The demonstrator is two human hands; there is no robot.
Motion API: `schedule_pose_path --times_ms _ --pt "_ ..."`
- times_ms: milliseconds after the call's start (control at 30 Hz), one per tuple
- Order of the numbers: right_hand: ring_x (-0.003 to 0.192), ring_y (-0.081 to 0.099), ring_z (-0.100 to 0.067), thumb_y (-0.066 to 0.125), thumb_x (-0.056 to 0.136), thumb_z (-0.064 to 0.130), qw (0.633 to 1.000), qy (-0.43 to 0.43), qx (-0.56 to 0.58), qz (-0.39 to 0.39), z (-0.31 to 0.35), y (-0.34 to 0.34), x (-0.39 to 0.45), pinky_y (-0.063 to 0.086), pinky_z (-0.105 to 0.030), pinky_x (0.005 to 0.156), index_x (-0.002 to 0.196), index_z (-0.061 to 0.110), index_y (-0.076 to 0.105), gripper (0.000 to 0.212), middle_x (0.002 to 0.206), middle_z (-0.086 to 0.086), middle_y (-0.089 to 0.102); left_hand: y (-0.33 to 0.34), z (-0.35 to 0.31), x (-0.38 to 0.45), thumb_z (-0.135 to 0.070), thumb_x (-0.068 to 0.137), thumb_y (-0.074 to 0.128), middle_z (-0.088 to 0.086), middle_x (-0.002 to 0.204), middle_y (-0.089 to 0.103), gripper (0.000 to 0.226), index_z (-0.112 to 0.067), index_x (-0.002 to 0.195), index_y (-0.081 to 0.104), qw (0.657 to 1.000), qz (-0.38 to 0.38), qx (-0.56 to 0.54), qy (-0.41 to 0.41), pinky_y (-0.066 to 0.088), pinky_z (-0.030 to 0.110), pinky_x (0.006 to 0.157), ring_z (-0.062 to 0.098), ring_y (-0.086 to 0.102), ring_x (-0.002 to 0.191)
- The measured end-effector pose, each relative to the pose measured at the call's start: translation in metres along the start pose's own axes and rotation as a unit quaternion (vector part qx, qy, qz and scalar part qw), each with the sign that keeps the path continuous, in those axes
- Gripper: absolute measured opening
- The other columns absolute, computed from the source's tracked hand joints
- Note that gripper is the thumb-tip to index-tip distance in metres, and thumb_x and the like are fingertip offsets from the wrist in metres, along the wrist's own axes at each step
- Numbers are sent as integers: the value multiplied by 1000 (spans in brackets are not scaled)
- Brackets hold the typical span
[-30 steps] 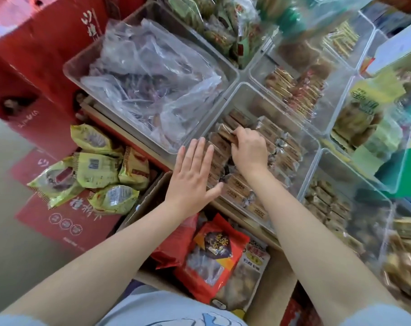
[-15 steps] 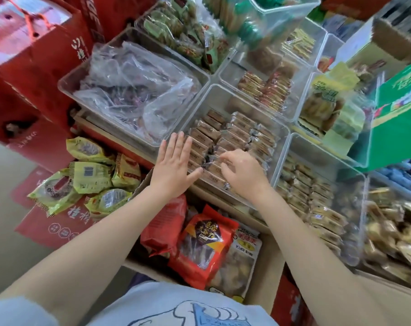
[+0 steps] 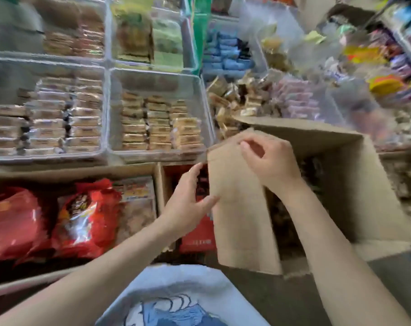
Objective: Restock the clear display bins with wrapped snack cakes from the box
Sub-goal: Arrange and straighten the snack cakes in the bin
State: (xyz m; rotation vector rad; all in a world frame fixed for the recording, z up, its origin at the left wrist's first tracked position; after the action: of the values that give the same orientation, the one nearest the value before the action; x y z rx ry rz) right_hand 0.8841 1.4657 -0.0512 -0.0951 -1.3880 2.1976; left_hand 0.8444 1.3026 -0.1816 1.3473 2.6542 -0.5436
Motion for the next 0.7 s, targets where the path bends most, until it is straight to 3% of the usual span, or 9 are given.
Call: schedule_pose_path --times_ms 67,167,233,333,433,500,567,633,700 --pt "81 64 -17 60 95 19 998 28 -27 42 -49 -17 -12 53 -36 75 98 15 73 14 90 0 72 41 -18 2 -54 88 69 -18 159 22 90 -37 158 15 999 2 -37 -3 32 39 119 3 28 142" --pt "89 62 -15 56 99 23 982 74 -83 151 -114 -15 -30 51 -30 74 104 18 72 17 99 3 70 83 -26 7 -77 72 67 -21 164 12 110 -42 158 8 997 -9 -70 -31 24 44 123 5 17 149" --pt "91 60 -13 54 100 24 965 74 -130 214 -145 -2 -40 45 -24 72 108 19 70 18 105 3 69 102 -27 11 -75 67 65 -24 163 12 112 -43 158 8 996 -18 -82 -43 23 47 124 2 15 149" --pt "100 64 -21 56 99 23 940 59 -167 293 -176 32 -48 50 -29 78 114 19 69 21 114 -2 69 117 -24 17 -63 75 64 -24 162 19 98 -42 158 15 993 -27 -102 -46 32 48 120 0 23 147" --pt "105 64 -23 59 95 14 908 41 -180 377 -194 84 -53 51 -30 81 122 23 67 29 121 -2 65 118 -19 19 -58 76 62 -18 161 27 94 -41 158 19 991 -38 -123 -43 38 37 116 3 28 146" --pt "97 63 -20 57 96 10 874 35 -172 454 -198 124 -66 48 -29 74 123 23 66 31 119 -2 64 118 -18 18 -61 74 59 -19 160 28 93 -43 157 20 991 -40 -121 -40 39 25 109 2 29 145" --pt "83 58 -17 58 96 13 840 3 -160 519 -195 160 -86 46 -29 69 110 18 66 17 113 -4 67 120 -17 19 -62 75 58 -18 160 29 91 -43 157 20 991 -46 -123 -38 38 28 110 4 30 146" --pt "86 60 -19 61 96 19 807 -28 -153 569 -194 191 -109 54 -35 78 106 12 64 13 112 -8 68 121 -16 20 -61 77 57 -17 160 29 90 -42 157 20 990 -54 -128 -32 37 33 112 6 30 146" --pt "107 62 -26 63 96 20 782 -26 -131 608 -193 215 -128 52 -42 97 126 10 61 31 125 -9 64 122 -19 22 -61 76 55 -17 160 30 91 -39 157 20 990 -62 -125 -29 37 29 109 6 30 146"
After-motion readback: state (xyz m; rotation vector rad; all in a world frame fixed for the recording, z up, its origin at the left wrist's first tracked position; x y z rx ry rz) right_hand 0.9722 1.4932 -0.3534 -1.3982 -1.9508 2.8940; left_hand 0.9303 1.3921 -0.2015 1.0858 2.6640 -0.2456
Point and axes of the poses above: each hand's wrist, its own x-axis towards the middle knuckle, its own y-axis out of the palm, z = x × y, the point moved 9 cm from there along x, towards the middle knuckle
